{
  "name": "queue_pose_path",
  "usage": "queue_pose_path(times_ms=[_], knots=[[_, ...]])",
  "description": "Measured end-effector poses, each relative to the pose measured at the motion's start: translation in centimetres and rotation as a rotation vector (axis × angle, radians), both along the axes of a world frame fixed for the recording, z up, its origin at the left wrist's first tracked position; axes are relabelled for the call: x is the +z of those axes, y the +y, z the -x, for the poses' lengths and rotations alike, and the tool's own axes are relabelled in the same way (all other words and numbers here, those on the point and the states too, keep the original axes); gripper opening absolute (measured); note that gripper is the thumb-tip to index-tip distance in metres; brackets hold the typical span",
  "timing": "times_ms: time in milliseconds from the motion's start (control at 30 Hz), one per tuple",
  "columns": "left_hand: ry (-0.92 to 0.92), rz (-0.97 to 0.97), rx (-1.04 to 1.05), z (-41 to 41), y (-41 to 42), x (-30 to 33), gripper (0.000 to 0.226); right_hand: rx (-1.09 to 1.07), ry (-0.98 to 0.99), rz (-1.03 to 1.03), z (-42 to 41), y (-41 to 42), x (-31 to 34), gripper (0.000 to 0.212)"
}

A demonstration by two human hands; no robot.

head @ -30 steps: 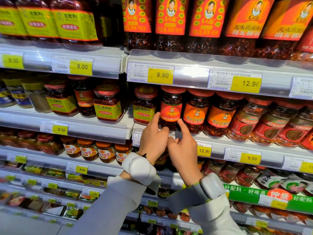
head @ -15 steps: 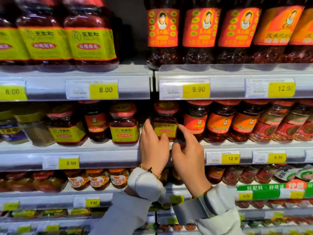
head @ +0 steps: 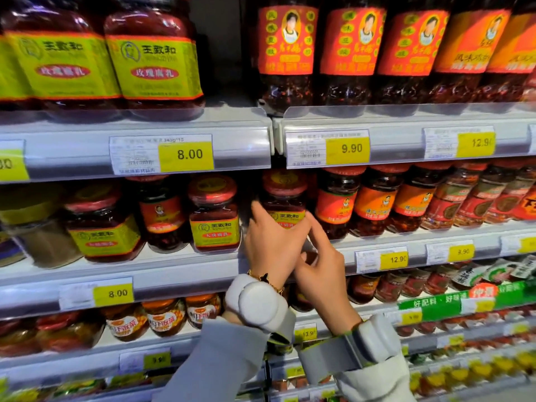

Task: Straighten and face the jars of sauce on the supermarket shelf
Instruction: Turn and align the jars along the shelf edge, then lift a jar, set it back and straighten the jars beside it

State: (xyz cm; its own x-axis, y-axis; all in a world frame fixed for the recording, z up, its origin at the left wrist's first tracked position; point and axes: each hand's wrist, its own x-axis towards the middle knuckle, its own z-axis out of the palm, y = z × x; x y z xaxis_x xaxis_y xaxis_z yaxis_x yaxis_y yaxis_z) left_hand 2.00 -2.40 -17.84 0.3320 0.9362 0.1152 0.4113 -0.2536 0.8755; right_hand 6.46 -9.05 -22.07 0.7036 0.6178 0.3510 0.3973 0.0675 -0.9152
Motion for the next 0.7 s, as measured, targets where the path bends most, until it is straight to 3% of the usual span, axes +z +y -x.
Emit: queue_pose_path(times_ms=[167,467,700], knots=[[-0.098,0.002,0.039,0.2,-0.1,-0.3,0.093,0.026,0.088,-0.061,-0.1,-0.1,-0.6,0.065],[-0.248,-0.054,0.239,0.0,-1.6,-0.2,0.083,0.081,0.155,-0.203,0.1,-0.5,-0.3,0.066],[-0.307,-0.119,0.262,1.5,-2.7,0.8,0.082,0.046,0.050,-0.221,0.3,-1.5,1.3,0.060]])
